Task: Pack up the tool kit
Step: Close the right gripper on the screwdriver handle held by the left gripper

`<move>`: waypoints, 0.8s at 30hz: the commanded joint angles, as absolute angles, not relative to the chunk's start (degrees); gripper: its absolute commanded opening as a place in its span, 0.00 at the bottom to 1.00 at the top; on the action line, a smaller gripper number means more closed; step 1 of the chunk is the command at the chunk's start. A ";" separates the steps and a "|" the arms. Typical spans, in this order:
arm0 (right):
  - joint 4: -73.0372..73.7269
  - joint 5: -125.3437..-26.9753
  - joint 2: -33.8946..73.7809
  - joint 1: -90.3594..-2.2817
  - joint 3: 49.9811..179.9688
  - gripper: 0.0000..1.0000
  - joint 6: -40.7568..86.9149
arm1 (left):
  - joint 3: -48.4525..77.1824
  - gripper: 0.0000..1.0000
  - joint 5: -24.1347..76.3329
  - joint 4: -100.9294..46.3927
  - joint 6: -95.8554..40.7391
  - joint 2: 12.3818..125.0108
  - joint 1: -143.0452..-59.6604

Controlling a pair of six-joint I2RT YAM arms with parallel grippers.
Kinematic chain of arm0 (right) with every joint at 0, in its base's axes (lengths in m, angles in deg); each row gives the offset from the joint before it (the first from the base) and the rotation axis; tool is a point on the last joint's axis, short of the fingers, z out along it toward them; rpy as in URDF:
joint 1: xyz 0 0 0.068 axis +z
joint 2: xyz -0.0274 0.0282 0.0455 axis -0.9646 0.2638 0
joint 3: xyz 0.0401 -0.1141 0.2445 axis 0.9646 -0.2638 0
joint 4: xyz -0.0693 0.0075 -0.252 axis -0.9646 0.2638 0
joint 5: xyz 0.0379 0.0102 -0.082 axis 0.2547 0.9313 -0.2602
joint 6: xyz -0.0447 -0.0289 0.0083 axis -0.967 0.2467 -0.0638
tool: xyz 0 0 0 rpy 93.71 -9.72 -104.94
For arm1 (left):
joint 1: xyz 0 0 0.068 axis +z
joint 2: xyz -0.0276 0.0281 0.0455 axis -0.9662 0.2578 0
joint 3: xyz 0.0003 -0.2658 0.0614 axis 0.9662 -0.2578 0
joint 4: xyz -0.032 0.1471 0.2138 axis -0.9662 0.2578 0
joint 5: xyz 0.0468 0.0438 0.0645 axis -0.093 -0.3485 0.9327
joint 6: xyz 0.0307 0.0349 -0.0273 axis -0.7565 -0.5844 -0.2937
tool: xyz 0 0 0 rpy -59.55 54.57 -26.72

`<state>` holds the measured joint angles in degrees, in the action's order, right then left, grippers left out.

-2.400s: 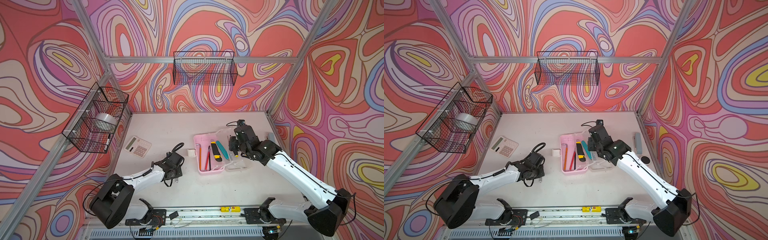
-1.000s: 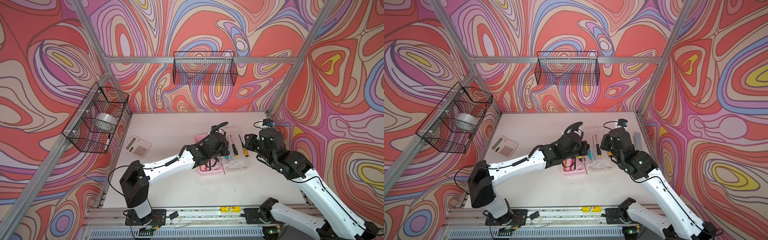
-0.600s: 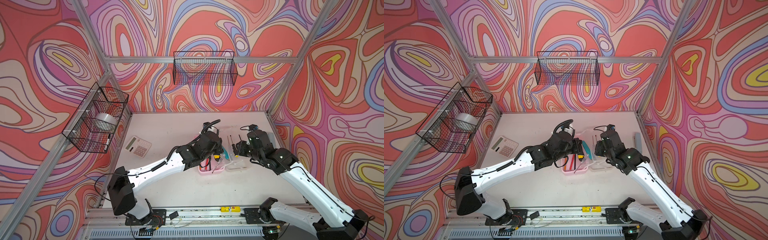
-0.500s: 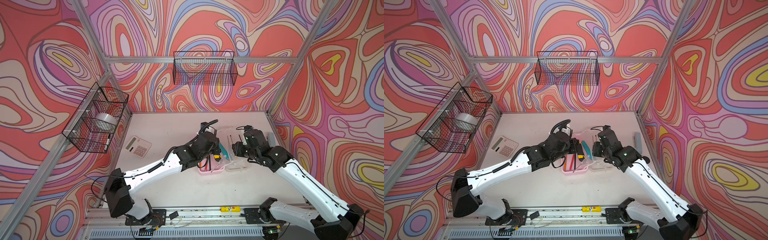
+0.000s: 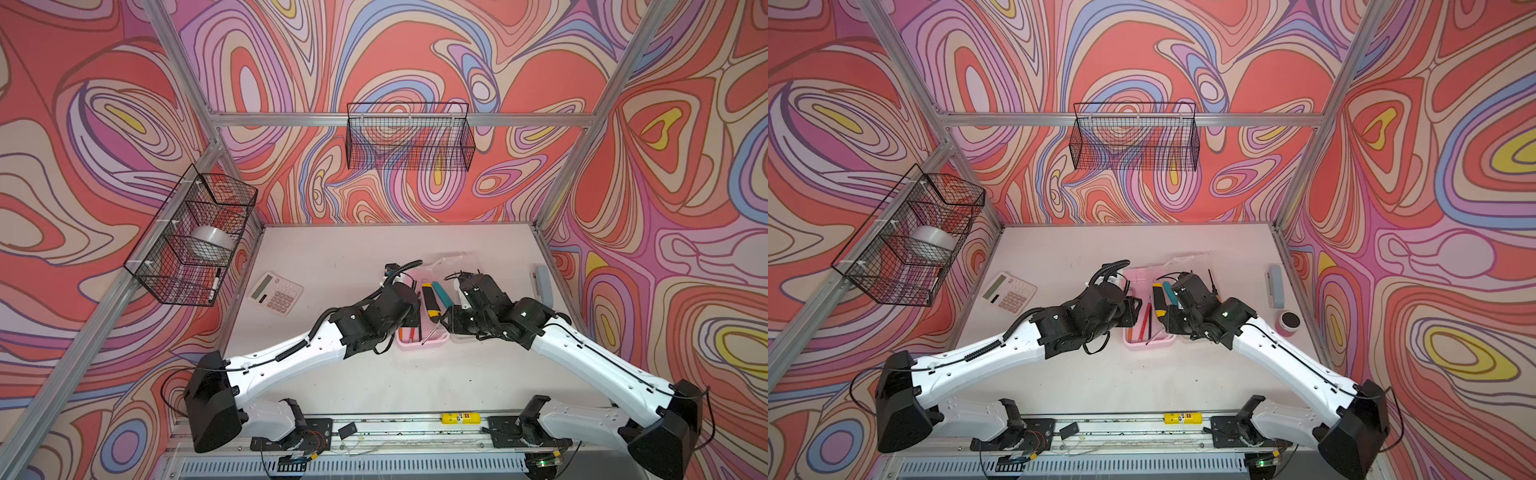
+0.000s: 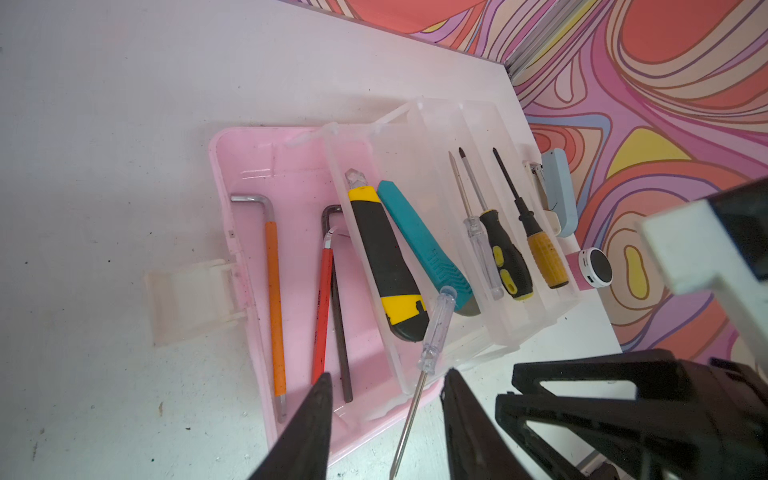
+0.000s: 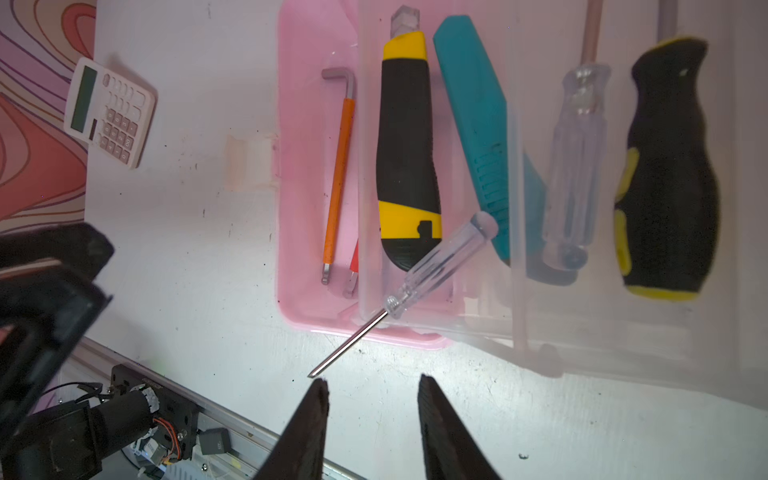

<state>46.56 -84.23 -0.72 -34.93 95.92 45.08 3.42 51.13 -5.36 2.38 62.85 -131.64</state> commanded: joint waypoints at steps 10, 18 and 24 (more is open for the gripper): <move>40.97 -89.13 1.09 -34.41 92.98 0.41 57.18 | -0.89 0.44 51.66 -5.26 1.65 59.03 -131.01; 40.21 -90.08 4.91 -34.45 94.19 0.41 56.96 | -4.41 0.47 48.60 -7.44 0.76 56.84 -130.40; 40.14 -90.02 7.37 -34.46 94.50 0.42 57.81 | -6.47 0.56 42.99 -12.68 -2.56 54.89 -130.43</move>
<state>40.57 -88.56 6.84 -34.80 93.58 56.89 -5.76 46.23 -9.40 -0.07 56.70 -130.53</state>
